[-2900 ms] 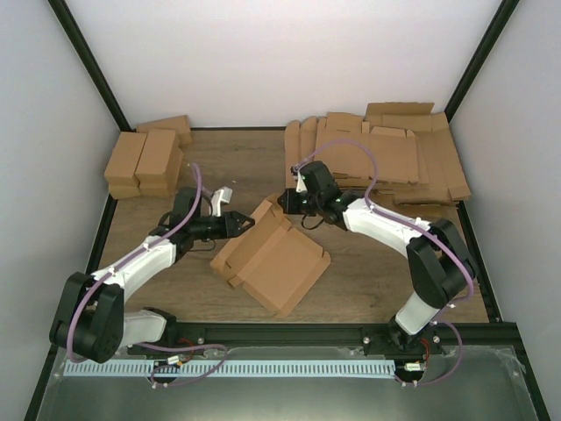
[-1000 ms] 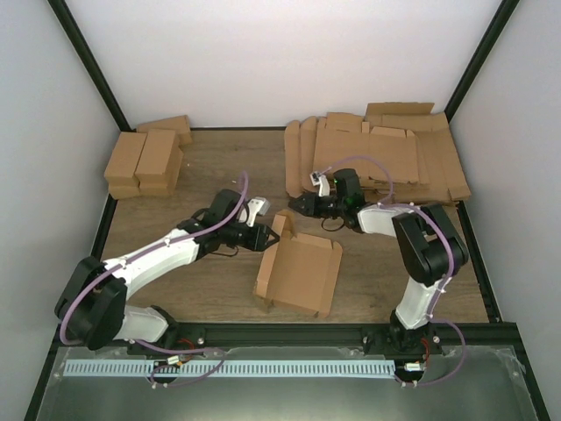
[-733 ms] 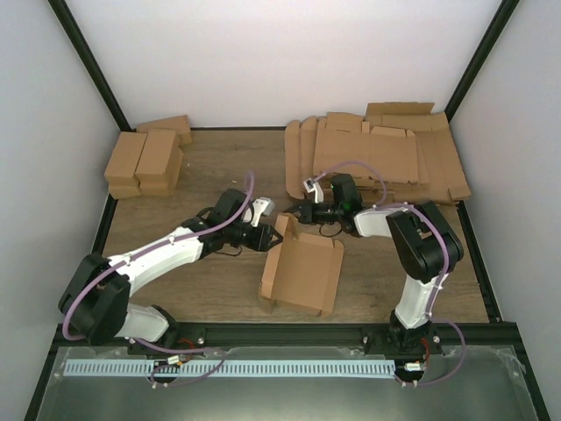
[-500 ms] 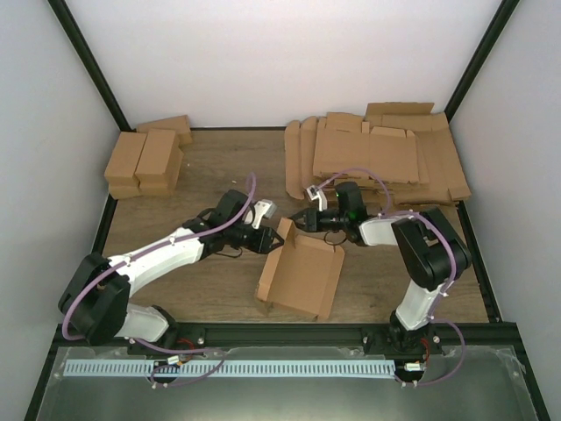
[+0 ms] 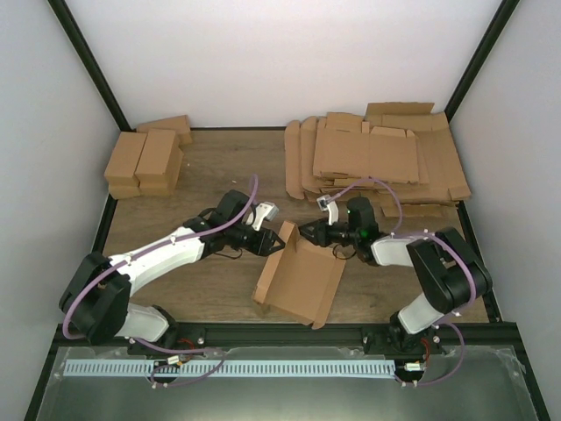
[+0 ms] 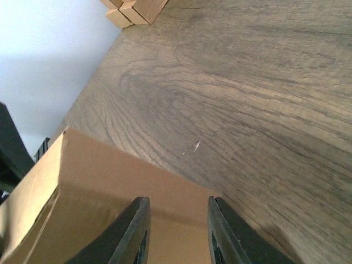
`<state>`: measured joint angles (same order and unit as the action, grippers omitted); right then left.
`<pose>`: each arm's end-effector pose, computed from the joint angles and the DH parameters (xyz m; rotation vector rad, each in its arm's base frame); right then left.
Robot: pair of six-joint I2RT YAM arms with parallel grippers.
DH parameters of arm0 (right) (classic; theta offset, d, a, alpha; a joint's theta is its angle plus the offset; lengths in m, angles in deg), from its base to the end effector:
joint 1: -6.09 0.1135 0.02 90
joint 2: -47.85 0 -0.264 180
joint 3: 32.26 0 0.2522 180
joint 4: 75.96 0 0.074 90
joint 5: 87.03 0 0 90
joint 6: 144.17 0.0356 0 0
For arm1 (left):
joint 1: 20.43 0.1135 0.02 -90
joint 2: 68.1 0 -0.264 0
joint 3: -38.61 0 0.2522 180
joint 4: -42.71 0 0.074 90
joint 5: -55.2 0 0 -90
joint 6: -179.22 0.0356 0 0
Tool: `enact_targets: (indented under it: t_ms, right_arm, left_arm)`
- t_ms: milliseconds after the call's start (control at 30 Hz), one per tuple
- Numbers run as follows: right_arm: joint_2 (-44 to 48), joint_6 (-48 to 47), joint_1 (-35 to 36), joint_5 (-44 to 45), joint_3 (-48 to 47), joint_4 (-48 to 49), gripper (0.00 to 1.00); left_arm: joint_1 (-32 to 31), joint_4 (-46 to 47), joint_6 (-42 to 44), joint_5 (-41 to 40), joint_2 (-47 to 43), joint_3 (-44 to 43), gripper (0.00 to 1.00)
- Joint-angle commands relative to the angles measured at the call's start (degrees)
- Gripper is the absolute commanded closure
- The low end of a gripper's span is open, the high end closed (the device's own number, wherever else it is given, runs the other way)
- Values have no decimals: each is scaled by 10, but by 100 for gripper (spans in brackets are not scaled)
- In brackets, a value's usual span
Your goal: Fold the paper box
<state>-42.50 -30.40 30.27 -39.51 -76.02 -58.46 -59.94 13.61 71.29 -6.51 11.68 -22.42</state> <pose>0.2479 0.1377 0.1455 -0.4939 2.1260 1.2640 0.2074 -0.1929 0.2141 0.7163 2.4436 -1.0295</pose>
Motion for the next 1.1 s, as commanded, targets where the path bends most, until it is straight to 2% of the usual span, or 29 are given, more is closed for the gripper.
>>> enact_targets:
  t_ms: [0, 200, 333, 667, 1067]
  right_arm:
    - [31, -59, 8, 21, 16, 17, 69]
    - [84, -142, 20, 50, 45, 4, 66]
    - [64, -188, 62, 82, 31, 0, 66]
    - [38, -231, 75, 88, 31, 57, 71]
    - [-12, -258, 75, 117, 18, 109, 69]
  left_arm:
    - [-2, -27, 12, -9, 12, 1, 63]
    - [-4, -26, 13, -8, 18, 0, 63]
    - [-5, -27, 16, -7, 23, -6, 63]
    - [-6, -15, 16, 7, 27, -2, 63]
    - [-5, -2, 12, 11, 35, -2, 63]
